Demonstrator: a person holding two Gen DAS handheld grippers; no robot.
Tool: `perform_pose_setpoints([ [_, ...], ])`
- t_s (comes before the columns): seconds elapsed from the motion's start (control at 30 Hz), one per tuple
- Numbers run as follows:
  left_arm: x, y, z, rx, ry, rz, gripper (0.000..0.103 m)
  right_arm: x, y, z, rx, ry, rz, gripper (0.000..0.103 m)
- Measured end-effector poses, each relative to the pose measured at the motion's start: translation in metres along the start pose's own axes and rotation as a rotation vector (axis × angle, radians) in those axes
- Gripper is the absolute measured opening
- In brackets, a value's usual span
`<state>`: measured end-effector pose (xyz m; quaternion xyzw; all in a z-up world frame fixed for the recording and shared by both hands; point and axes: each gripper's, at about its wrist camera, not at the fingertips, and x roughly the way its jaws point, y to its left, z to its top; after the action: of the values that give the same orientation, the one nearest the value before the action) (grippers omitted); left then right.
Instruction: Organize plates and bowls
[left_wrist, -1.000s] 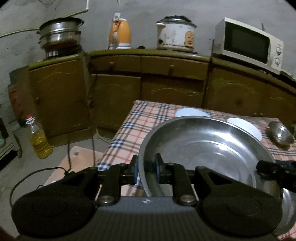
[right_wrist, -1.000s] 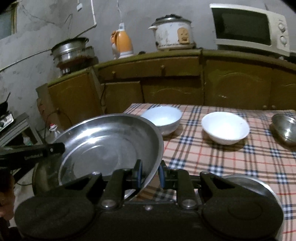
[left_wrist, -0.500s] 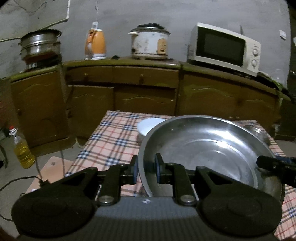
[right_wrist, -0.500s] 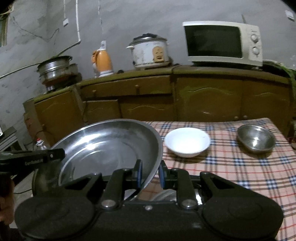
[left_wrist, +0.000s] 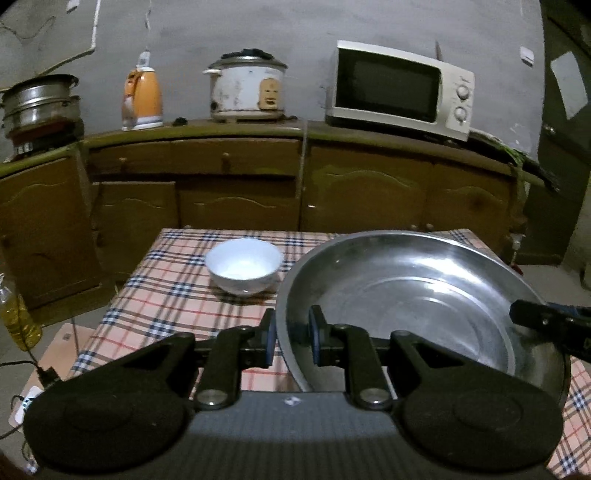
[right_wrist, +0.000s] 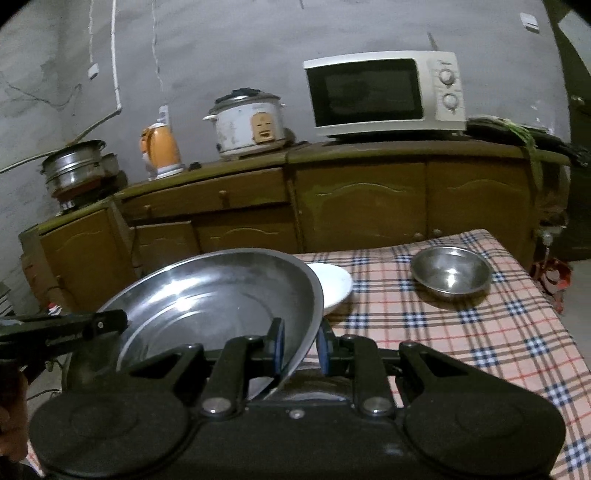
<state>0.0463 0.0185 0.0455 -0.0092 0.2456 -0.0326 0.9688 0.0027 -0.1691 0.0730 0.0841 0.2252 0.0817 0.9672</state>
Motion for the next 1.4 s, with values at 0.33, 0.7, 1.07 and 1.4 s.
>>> perform_pose_setpoints([
  [0.33, 0.019, -0.027, -0.013, 0.028, 0.049, -0.043, 0.019, 0.001, -0.034, -0.017, 0.046, 0.029, -0.060, 0.025],
  [0.7, 0.046, -0.039, -0.040, 0.048, 0.117, -0.050, 0.019, 0.025, -0.053, -0.053, 0.045, 0.116, -0.101, 0.025],
  [1.07, 0.072, -0.041, -0.072, 0.056, 0.203, -0.045, 0.019, 0.053, -0.062, -0.089, 0.033, 0.219, -0.128, 0.025],
  [1.4, 0.083, -0.042, -0.084, 0.057, 0.226, -0.036, 0.021, 0.062, -0.061, -0.099, 0.001, 0.230, -0.145, 0.025],
])
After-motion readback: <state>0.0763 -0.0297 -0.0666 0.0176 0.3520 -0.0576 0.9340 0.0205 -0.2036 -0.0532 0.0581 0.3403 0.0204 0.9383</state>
